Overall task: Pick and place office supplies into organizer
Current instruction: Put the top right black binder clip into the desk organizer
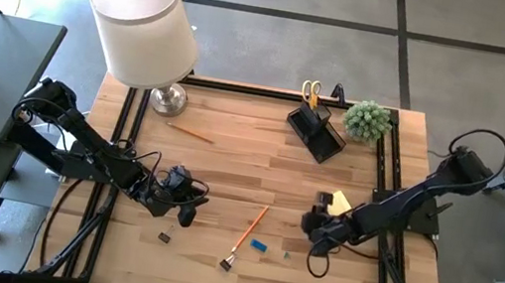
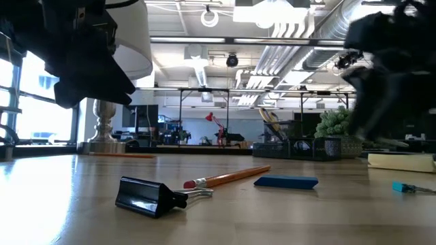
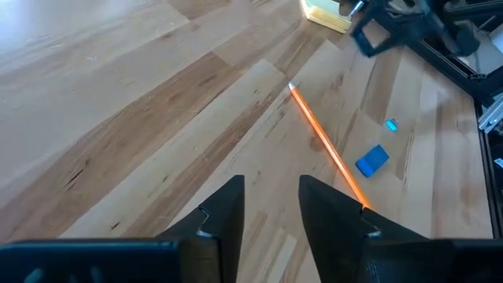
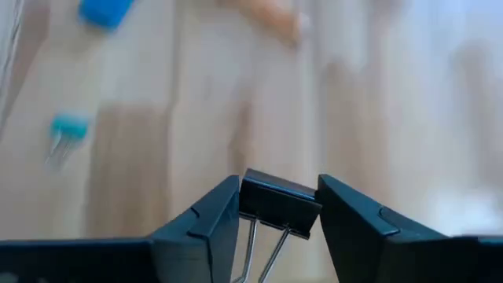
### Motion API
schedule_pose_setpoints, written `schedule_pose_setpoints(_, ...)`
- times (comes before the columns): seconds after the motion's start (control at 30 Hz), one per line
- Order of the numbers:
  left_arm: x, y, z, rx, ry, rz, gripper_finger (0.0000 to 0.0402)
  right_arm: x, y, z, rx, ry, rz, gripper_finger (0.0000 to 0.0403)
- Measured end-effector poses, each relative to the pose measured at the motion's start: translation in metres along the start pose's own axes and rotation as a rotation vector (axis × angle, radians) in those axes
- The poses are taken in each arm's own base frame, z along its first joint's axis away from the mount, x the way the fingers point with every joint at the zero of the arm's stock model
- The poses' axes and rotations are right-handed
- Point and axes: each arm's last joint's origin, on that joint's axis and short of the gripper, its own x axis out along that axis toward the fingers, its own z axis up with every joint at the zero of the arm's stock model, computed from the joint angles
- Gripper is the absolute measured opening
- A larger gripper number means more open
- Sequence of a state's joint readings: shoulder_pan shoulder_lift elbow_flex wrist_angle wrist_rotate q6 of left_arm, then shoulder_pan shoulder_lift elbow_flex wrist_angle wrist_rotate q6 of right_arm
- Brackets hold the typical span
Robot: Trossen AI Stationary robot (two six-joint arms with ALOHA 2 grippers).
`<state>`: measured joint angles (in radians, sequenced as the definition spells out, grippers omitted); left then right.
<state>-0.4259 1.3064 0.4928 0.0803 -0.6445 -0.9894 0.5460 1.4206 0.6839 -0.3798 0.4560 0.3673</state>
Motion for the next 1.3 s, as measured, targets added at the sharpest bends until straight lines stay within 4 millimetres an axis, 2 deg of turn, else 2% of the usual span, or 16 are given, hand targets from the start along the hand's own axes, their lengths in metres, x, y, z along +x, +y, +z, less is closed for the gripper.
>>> schedule_pose_setpoints(0.1, 0.0, 0.0, 0.0, 0.033, -0.001, 0.0, 0.0105, -0.002, -0.013, 0.019, -0.073, -0.069, -0.155, 0.0147)
schedule_pose_setpoints(0.2, 0.0, 0.0, 0.0, 0.043, -0.003, 0.0, 0.0104, -0.002, -0.036, 0.04, -0.152, -0.099, -0.355, 0.0153)
schedule_pose_setpoints(0.27, 0.0, 0.0, 0.0, 0.044, -0.003, 0.001, 0.0104, 0.0, -0.056, 0.052, -0.173, -0.09, -0.461, 0.0156)
schedule_pose_setpoints(0.37, 0.0, 0.0, 0.0, 0.045, -0.003, 0.0, 0.0102, 0.008, -0.095, 0.065, -0.157, -0.072, -0.529, 0.0155)
schedule_pose_setpoints(0.6, 0.0, 0.0, 0.0, 0.045, -0.014, 0.007, 0.0101, 0.02, -0.192, 0.069, -0.05, -0.113, -0.583, 0.0147)
schedule_pose_setpoints(0.77, 0.0, 0.0, 0.001, 0.061, -0.016, 0.009, 0.0101, 0.018, -0.236, 0.059, -0.035, -0.12, -0.635, 0.0154)
schedule_pose_setpoints(0.97, 0.0, -0.002, 0.003, 0.108, -0.048, 0.006, 0.0101, 0.017, -0.259, 0.049, 0.013, -0.136, -0.614, 0.0148)
schedule_pose_setpoints(1.3, 0.0, -0.006, 0.006, 0.149, -0.096, -0.017, 0.0101, 0.019, -0.267, 0.047, 0.069, -0.167, -0.608, 0.0154)
